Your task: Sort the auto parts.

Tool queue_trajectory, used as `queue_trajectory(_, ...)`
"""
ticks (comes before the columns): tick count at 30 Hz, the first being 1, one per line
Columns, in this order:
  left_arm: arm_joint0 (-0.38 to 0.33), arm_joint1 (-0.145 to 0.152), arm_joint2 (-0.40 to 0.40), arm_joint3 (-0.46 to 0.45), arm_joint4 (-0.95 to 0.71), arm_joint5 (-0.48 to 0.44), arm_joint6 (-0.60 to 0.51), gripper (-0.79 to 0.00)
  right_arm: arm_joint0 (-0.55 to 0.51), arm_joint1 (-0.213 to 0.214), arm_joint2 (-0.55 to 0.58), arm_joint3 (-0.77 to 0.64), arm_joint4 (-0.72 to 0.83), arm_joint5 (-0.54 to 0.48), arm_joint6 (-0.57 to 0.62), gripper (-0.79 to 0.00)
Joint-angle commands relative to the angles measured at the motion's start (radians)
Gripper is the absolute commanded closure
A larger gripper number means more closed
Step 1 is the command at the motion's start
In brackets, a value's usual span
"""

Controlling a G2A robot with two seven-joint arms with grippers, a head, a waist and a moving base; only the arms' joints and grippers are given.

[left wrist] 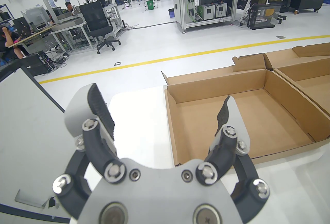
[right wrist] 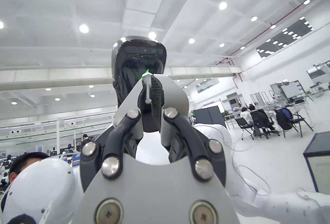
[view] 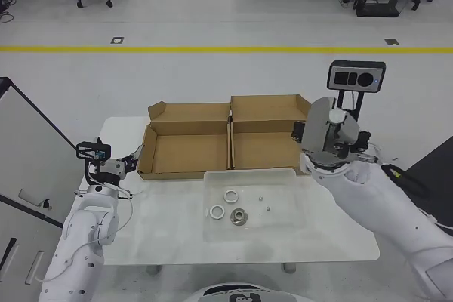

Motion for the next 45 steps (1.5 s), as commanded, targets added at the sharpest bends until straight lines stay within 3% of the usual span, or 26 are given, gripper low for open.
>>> queue_trajectory(1, 0.0, 0.0, 0.0, 0.0, 0.0, 0.0, 0.0, -0.785, -0.008, -0.003, 0.013, 0.014, -0.049, 0.009, 0.006, 0.0)
queue_trajectory(9, 0.0, 0.0, 0.0, 0.0, 0.0, 0.0, 0.0, -0.785, -0.042, -0.012, 0.067, 0.004, -0.209, 0.067, -0.042, 0.0)
queue_trajectory(18, 0.0, 0.0, 0.0, 0.0, 0.0, 0.0, 0.0, -0.785, -0.088, -0.045, 0.073, -0.029, 0.043, 0.035, 0.035, 0.0)
queue_trajectory(22, 0.0, 0.0, 0.0, 0.0, 0.0, 0.0, 0.0, -0.785, -0.095, -0.058, 0.099, -0.012, 0.057, 0.065, 0.065, 0.0)
queue_trajectory(31, 0.0, 0.0, 0.0, 0.0, 0.0, 0.0, 0.0, -0.785, -0.107, -0.065, 0.168, 0.03, -0.199, 0.13, 0.064, 0.0)
queue_trajectory(36, 0.0, 0.0, 0.0, 0.0, 0.0, 0.0, 0.0, -0.785, -0.12, -0.073, 0.18, 0.01, -0.254, 0.152, 0.036, 0.0)
queue_trajectory(45, 0.0, 0.0, 0.0, 0.0, 0.0, 0.0, 0.0, -0.785, -0.144, -0.097, 0.18, -0.007, -0.097, 0.145, 0.077, 0.0)
